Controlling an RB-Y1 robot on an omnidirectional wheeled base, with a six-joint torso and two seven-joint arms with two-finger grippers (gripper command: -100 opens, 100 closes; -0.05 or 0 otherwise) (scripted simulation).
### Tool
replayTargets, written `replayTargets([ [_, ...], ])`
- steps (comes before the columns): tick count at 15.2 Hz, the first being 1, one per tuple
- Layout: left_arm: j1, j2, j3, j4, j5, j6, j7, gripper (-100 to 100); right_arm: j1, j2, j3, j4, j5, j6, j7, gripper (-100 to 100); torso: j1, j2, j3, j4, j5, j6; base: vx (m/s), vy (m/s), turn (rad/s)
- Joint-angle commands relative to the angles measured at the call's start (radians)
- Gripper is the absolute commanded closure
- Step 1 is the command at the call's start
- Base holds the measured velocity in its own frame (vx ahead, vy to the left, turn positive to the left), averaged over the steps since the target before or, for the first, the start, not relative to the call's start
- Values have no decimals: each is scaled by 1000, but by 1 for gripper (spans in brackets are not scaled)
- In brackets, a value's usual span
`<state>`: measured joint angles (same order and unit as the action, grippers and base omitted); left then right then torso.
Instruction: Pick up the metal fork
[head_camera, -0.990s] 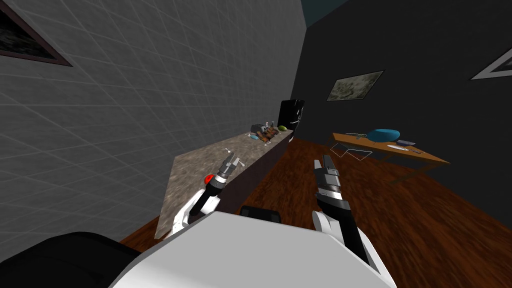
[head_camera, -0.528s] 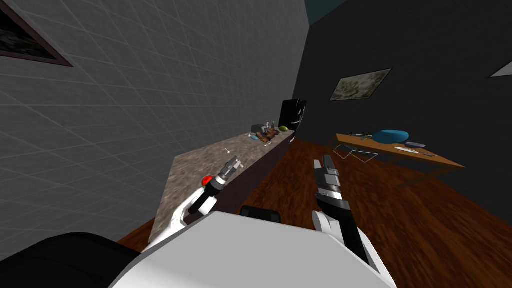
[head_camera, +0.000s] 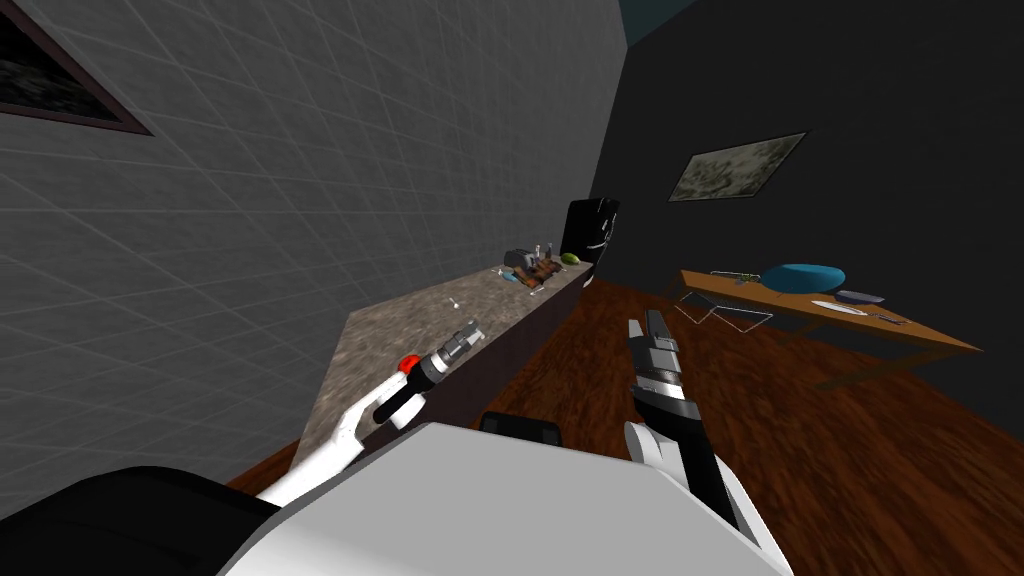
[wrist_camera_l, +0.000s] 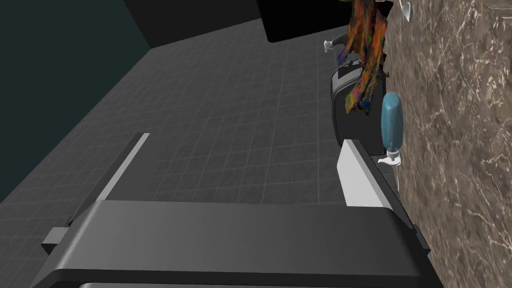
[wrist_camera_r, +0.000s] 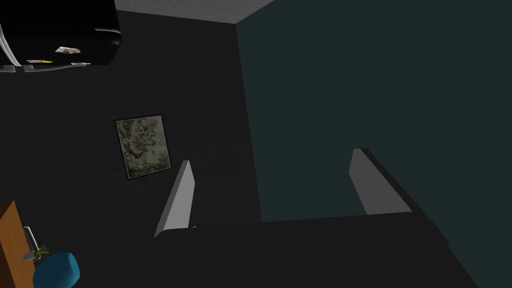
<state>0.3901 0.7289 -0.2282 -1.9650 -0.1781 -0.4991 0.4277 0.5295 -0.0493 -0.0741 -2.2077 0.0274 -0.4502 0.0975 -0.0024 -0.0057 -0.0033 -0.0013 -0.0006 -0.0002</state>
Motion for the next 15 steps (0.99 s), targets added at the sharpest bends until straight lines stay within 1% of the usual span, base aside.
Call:
replayTargets([
  [1,-4,32,-1,16,-7,-10,16,-100,0,0,0,0,0,0,0,0,0,0,0,0,0,0,43,-39,25],
  [2,-18,67,-16,49,-33,-20,50,-100,0,0,0,0,0,0,0,0,0,1,0,0,0,0,52,-46,52],
  [3,-18,89,-16,49,-33,-20,50,-100,0,0,0,0,0,0,0,0,0,1,1,0,0,0,64,-53,57],
  [4,-18,90,-16,49,-33,-20,50,-100,0,0,0,0,0,0,0,0,0,1,0,0,0,0,51,-40,31],
  [5,-33,128,-31,83,-60,-31,84,-100,0,0,0,0,0,0,0,0,0,1,1,0,0,0,62,-43,58],
  [6,-33,146,-31,83,-60,-31,84,-100,0,0,0,0,0,0,0,0,0,1,0,0,0,0,70,-46,68],
  [7,-33,148,-31,83,-60,-31,84,-100,0,0,0,0,0,0,0,0,0,0,0,0,0,0,54,-35,32],
  [8,-47,183,-46,116,-87,-42,119,-100,0,0,0,0,0,0,0,0,0,1,0,0,0,0,61,-47,56],
  [9,-47,201,-46,116,-87,-42,119,-100,0,0,0,0,0,0,0,0,0,1,0,0,0,0,66,-55,62],
  [10,-47,205,-46,116,-87,-42,119,-100,0,0,0,0,0,0,0,0,0,0,0,0,0,0,50,-41,28],
  [11,-62,242,-61,150,-114,-53,154,-100,0,0,0,0,0,0,0,0,0,1,0,0,0,0,70,-54,57],
  [12,-62,261,-61,150,-114,-53,154,-100,0,0,0,0,0,0,0,0,0,0,0,0,0,0,84,-60,63],
  [13,-62,262,-61,150,-114,-53,154,-100,0,0,0,0,0,0,0,0,-1,0,0,0,0,0,61,-42,27],
  [14,-77,299,-77,184,-142,-64,189,-100,0,0,0,0,0,0,0,0,0,0,0,0,0,0,68,-47,54],
  [15,-77,318,-77,184,-142,-64,189,-100,0,0,0,0,0,0,0,0,0,0,0,0,0,0,74,-59,57],
])
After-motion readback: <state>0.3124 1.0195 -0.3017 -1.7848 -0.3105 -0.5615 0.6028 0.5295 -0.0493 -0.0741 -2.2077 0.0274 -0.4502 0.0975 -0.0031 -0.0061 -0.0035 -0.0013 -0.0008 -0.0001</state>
